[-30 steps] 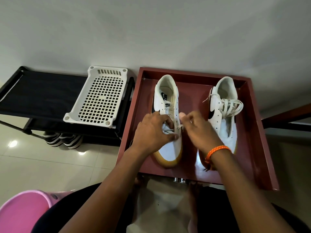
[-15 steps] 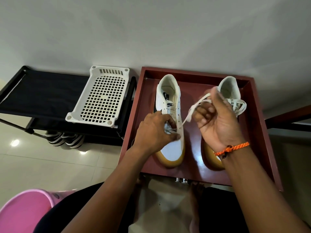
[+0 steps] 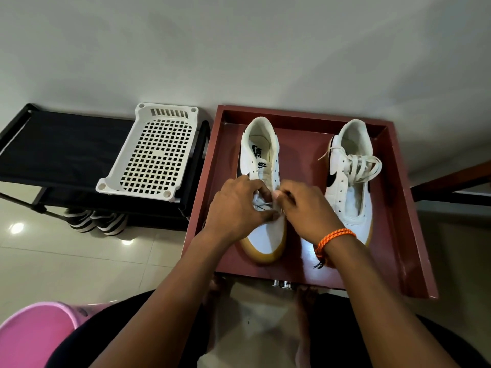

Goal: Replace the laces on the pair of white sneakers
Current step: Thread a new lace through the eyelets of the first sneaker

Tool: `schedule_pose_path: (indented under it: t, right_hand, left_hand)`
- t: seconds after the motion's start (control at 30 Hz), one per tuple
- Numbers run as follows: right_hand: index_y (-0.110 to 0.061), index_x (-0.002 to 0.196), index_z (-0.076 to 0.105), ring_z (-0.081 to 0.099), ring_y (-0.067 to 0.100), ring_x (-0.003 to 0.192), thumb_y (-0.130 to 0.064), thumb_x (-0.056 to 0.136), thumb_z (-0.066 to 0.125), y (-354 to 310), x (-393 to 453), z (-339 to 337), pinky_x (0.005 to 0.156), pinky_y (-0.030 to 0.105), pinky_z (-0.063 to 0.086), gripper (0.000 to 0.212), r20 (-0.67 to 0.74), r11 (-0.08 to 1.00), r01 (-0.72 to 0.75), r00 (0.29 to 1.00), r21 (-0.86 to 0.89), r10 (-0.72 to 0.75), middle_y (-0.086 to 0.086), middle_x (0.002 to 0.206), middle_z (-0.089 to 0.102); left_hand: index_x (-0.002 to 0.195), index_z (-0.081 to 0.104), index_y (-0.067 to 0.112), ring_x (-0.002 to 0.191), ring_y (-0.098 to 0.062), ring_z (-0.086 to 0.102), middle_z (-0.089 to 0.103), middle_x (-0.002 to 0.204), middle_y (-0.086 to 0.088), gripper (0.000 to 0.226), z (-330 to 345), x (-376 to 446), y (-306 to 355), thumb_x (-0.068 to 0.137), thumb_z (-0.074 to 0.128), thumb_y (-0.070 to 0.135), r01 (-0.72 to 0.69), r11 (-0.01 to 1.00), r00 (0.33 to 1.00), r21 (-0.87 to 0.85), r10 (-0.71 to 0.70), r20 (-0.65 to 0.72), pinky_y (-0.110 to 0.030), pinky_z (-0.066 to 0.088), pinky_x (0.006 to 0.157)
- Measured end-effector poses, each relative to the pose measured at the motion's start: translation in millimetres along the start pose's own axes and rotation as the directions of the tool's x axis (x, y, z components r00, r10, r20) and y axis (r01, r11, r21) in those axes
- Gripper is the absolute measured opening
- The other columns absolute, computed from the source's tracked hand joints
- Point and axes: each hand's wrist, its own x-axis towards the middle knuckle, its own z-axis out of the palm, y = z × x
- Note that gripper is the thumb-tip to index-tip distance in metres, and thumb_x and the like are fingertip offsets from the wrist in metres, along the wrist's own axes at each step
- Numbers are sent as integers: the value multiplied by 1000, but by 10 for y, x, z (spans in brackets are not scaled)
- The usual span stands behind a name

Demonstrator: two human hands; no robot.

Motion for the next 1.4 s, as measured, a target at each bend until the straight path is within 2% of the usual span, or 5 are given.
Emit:
schedule_pose_path:
  t: [0.23,0.43,0.63,0.93,1.4]
  right_hand:
    - [-12,79,51,27,6,49,-16,108,58,-234,-12,-272,43,21,25,31,19,643,-68,996,763,83,7,69,27]
    - [-7,80,49,26,9,47,-16,106,59,-338,-79,-375,44,23,26,29,-81,477,46,995,878,54,4,64,22]
    - [-15,80,60,51,5,54,-27,107,60,-169,-28,-344,54,18,35,30,-270,980,20,962,200,35,-9,59,53]
    - [-26,88,61,74,27,82,-4,86,55,-40,-243,-203,82,49,63,23,68,967,-253,965,-7,253,8,89,72]
    - [-28,113,74,72,37,83,-23,101,66,-443,-216,-20,67,39,56,15,-373,967,-29,925,-252,-70,5,91,77]
  left_hand:
    - [97,73,36,98,-18,55,58,96,13,37,-55,-29,49,75,89,60,9,996,1000,86,-8,-10,-42,54,81]
    - [99,73,35,100,-20,53,58,97,14,38,-60,-32,57,76,87,62,18,996,999,90,-15,-30,-39,50,79]
    - [105,65,35,97,-17,50,58,98,14,45,-45,-54,61,77,83,65,-15,990,998,143,23,-54,-38,45,79]
    - [125,57,30,111,-23,55,65,112,7,27,4,-46,113,101,65,38,-6,957,977,291,68,-202,-43,48,88]
    - [135,37,25,60,-24,60,64,71,2,62,-82,-16,243,81,65,18,64,980,984,188,-31,-173,-35,45,50]
